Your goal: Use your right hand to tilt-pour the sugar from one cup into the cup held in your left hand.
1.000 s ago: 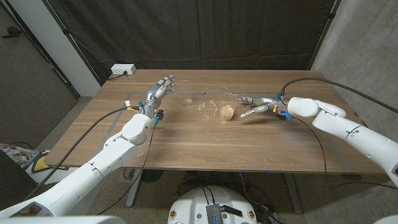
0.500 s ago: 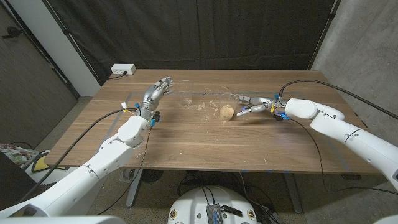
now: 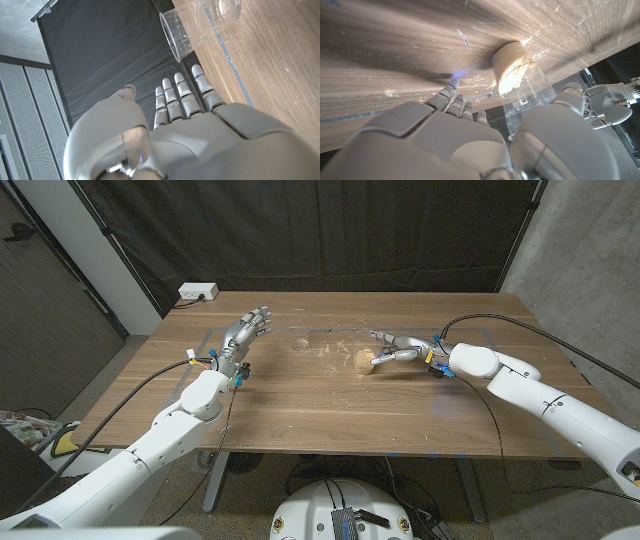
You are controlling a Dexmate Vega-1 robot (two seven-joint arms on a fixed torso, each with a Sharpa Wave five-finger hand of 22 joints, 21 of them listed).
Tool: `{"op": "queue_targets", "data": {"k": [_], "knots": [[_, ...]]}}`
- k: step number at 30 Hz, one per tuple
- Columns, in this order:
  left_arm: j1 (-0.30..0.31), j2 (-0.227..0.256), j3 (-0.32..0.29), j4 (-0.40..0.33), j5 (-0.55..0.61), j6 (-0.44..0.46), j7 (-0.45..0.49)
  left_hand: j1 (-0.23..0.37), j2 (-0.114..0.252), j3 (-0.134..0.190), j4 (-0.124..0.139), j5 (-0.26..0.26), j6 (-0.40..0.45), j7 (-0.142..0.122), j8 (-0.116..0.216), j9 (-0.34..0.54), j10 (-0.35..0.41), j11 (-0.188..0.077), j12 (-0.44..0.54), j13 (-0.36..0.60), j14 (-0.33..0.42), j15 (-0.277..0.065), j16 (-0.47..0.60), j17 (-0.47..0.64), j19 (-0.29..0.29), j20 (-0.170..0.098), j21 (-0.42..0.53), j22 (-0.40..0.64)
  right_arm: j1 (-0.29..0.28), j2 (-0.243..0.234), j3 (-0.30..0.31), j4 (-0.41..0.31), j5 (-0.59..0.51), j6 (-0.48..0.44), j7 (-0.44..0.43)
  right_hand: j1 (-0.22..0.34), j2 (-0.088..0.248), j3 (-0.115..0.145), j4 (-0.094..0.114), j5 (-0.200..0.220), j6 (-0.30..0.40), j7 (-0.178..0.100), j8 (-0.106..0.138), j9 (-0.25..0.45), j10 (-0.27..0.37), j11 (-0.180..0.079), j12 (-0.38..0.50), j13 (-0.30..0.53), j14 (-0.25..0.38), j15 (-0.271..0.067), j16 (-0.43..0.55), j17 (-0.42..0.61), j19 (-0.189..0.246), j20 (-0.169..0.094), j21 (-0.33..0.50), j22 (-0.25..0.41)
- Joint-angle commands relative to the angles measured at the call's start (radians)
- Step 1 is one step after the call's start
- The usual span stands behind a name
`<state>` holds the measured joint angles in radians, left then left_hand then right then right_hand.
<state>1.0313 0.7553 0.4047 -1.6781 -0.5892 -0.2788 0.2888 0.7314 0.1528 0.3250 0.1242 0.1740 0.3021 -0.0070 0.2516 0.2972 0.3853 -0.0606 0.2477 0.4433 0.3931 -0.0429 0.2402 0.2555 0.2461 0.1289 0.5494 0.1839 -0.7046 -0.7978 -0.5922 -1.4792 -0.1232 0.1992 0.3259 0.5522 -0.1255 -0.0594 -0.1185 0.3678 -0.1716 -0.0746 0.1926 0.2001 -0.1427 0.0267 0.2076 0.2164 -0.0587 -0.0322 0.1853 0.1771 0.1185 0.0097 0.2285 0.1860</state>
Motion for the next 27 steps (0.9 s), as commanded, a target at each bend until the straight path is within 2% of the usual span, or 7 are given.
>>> {"op": "queue_targets", "data": {"k": [1,6,14,20,27], "knots": [[0.013,0.016,-0.012,0.014,-0.016,-0.019,-0.019,0.001,0.000,0.008,-0.002,0.003,0.007,0.000,0.004,0.000,0.012,-0.005,0.004,0.004,0.006,-0.047,0.006,-0.001,-0.004,0.007,-0.005,0.004,-0.011,0.009,-0.012,-0.020,0.015,-0.013,-0.002,0.006,0.008,-0.006,-0.001,0.010,-0.087,0.006,0.002,0.002,-0.014,0.004,0.003,0.004,-0.012,-0.011,-0.005,0.001,0.000,0.010,-0.004,0.003],[0.009,0.017,-0.012,0.023,-0.017,-0.027,-0.030,0.000,-0.002,0.009,-0.003,0.003,0.009,0.000,0.004,0.000,0.012,-0.001,0.004,0.005,0.007,-0.049,0.006,-0.001,-0.004,0.008,-0.006,0.004,-0.030,0.009,-0.009,-0.040,0.010,-0.021,-0.026,0.010,0.007,-0.009,-0.002,0.010,-0.090,0.009,0.003,0.002,-0.014,0.013,0.005,0.004,-0.013,-0.006,-0.005,0.000,-0.002,0.022,-0.006,0.004],[0.010,0.019,-0.011,0.035,-0.021,-0.043,-0.045,-0.001,-0.003,0.011,-0.004,0.003,0.010,0.001,0.004,0.000,0.012,-0.004,0.003,0.005,0.009,-0.048,0.007,-0.001,-0.004,0.009,-0.008,0.004,-0.062,0.020,0.003,-0.057,0.009,-0.019,-0.086,0.013,0.005,-0.015,-0.002,0.010,-0.073,0.009,0.012,0.003,0.002,0.007,0.014,0.005,0.005,-0.011,0.003,0.001,0.009,0.030,-0.003,0.004],[0.009,0.019,-0.015,0.055,-0.031,-0.057,-0.062,-0.001,-0.005,0.013,-0.005,0.003,0.009,0.001,0.003,-0.001,0.013,-0.005,0.002,0.006,0.010,-0.047,0.008,-0.001,-0.005,0.010,-0.010,0.004,-0.083,0.049,0.009,-0.039,0.018,0.005,-0.143,0.012,0.012,-0.016,0.002,0.010,-0.065,0.013,0.016,0.004,0.009,0.008,0.019,0.006,0.015,-0.011,0.007,0.002,0.013,0.038,-0.002,0.005],[-0.007,0.016,-0.014,0.089,-0.048,-0.062,-0.096,-0.002,-0.005,0.016,-0.005,0.003,0.015,0.002,0.005,-0.001,0.015,0.000,0.002,0.007,0.010,-0.047,0.007,-0.001,-0.006,0.010,-0.012,0.004,-0.080,0.089,-0.001,-0.005,0.023,0.017,-0.175,0.008,0.020,-0.018,0.007,0.010,-0.062,0.015,0.017,0.005,0.009,0.015,0.021,0.008,0.017,-0.001,0.008,0.004,0.013,0.054,-0.003,0.006]]}}
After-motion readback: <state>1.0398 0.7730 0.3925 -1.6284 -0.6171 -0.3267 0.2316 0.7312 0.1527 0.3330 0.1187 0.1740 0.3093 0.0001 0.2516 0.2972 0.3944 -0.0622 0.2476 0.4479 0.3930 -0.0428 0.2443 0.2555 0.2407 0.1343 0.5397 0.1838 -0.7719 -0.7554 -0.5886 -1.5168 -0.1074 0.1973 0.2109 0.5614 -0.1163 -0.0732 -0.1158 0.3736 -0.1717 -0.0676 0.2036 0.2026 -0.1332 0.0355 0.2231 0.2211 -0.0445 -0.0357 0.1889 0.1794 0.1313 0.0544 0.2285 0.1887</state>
